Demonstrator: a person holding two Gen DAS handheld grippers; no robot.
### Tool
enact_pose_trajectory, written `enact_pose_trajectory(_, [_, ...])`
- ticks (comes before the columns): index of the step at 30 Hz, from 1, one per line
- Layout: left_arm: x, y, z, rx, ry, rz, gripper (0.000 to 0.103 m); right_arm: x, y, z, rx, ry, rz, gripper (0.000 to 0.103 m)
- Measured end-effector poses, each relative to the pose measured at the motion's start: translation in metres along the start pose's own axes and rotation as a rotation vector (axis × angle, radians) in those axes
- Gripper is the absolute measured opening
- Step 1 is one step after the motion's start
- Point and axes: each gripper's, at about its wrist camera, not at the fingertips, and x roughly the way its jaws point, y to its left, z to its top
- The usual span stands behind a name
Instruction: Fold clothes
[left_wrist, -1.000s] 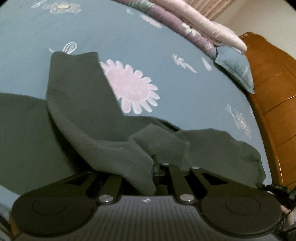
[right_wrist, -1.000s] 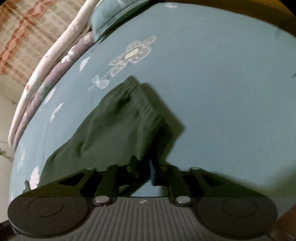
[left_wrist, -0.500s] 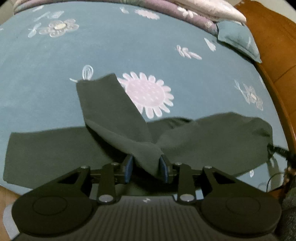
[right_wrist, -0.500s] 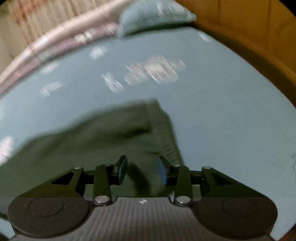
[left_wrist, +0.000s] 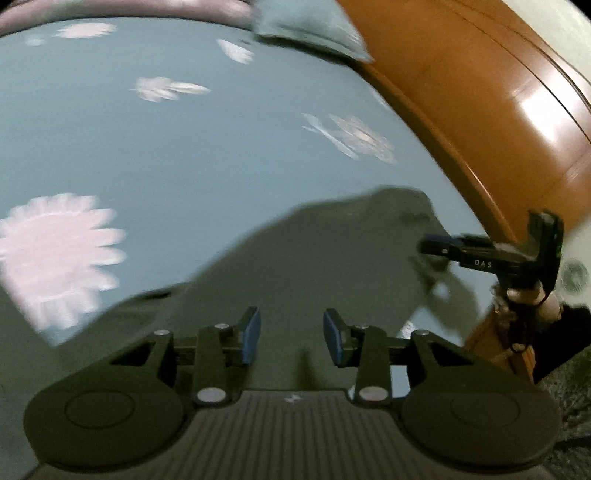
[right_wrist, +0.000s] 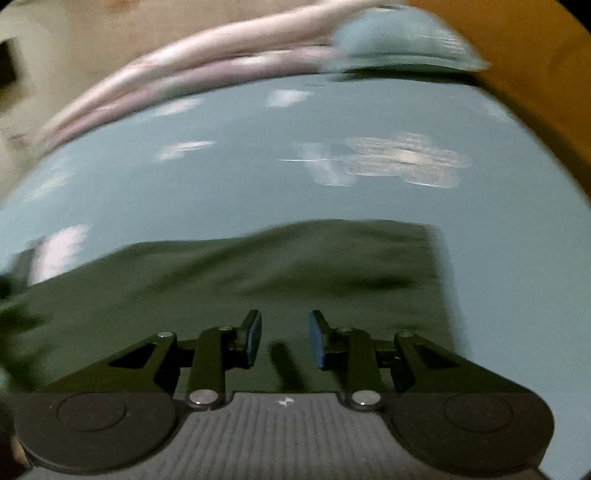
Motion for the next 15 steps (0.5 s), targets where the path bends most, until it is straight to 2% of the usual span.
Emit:
enact_pose_trajectory(3, [0.014, -0.006, 0.002, 0.021, 0.026, -0.029, 0.037, 0.010, 0.038, -0.005, -0.135, 0.049, 0.167, 0.033])
enact_pose_trajectory(8, [0.008, 0.002, 0.000, 0.009, 0.005, -0.008, 0.037, 0.023, 0.093, -0.028, -0.421, 0.153, 0.308, 0.033])
enact_pose_trajectory(12, [-0.001, 0.013, -0.005, -0.045, -0.027, 0.011, 0.038, 0.028, 0.132, -0.041, -0.733, 0.185, 0.333, 0.033])
enact_pose_trajectory(15, [-0.005, 0.015, -0.011, -0.069, -0.041, 0.017, 0.039, 0.040, 0.147, -0.045, -0.919, 0.204, 0.340, 0.032])
